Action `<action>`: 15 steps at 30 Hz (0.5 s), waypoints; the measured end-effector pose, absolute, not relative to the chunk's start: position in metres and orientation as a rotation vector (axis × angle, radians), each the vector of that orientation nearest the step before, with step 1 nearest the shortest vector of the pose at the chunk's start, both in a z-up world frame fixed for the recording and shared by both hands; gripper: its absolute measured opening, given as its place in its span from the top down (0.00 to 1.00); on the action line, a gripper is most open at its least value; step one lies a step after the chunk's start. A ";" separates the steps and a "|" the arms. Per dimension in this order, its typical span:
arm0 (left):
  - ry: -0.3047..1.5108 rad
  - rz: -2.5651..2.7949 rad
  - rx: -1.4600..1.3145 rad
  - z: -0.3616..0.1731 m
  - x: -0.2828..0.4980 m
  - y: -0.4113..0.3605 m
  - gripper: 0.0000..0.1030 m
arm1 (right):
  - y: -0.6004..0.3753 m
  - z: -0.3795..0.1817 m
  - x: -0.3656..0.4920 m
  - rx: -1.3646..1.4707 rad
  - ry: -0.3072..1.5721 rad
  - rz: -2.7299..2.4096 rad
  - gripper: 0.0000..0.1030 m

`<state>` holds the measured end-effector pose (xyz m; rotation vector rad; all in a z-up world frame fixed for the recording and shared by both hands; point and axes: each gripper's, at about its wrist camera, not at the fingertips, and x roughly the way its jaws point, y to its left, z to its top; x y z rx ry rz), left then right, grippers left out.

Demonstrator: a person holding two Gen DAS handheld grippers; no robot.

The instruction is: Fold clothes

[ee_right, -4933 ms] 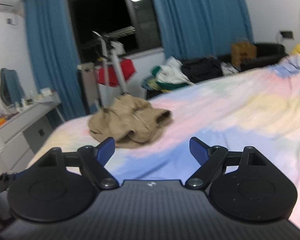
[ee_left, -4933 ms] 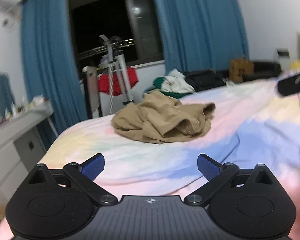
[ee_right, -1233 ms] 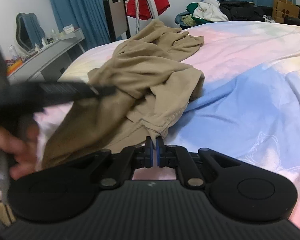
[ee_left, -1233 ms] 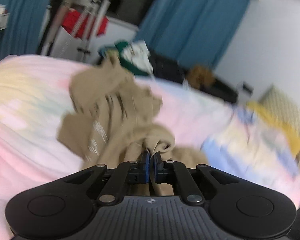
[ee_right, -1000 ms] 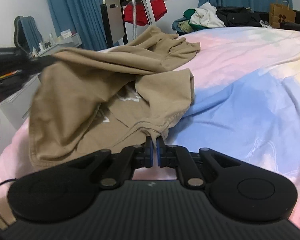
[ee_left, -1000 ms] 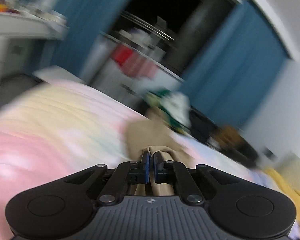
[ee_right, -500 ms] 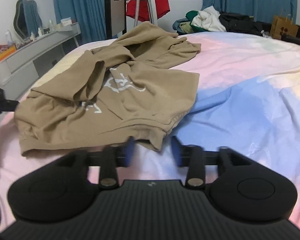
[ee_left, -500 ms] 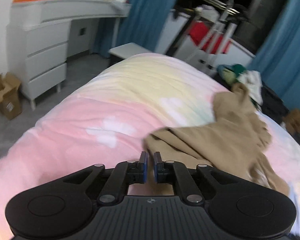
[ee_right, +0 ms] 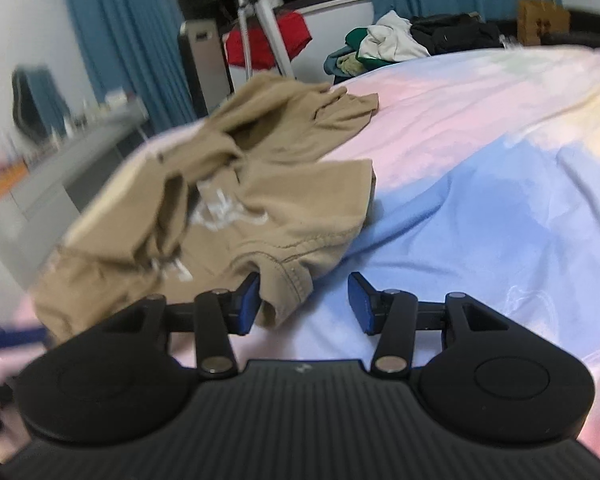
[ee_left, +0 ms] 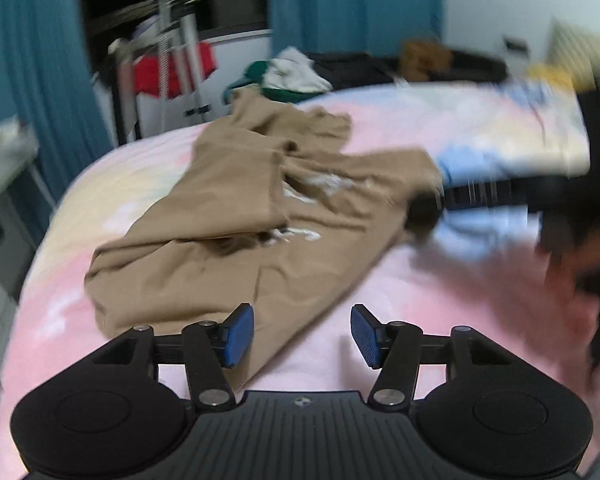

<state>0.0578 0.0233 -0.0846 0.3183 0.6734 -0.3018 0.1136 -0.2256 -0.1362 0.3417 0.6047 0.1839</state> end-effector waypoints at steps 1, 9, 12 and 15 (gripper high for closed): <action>0.666 -0.289 0.366 -0.093 0.061 0.019 0.47 | -0.228 -0.135 0.114 0.365 0.600 0.185 0.52; 0.642 -0.184 0.477 -0.103 0.069 0.023 0.88 | -0.231 -0.136 0.117 0.422 0.608 0.201 0.51; 0.599 -0.180 0.411 -0.091 0.067 0.031 0.98 | -0.231 -0.135 0.116 0.429 0.601 0.210 0.51; 0.508 -0.167 0.295 -0.069 0.061 0.042 0.98 | -0.226 -0.131 0.113 0.368 0.595 0.201 0.51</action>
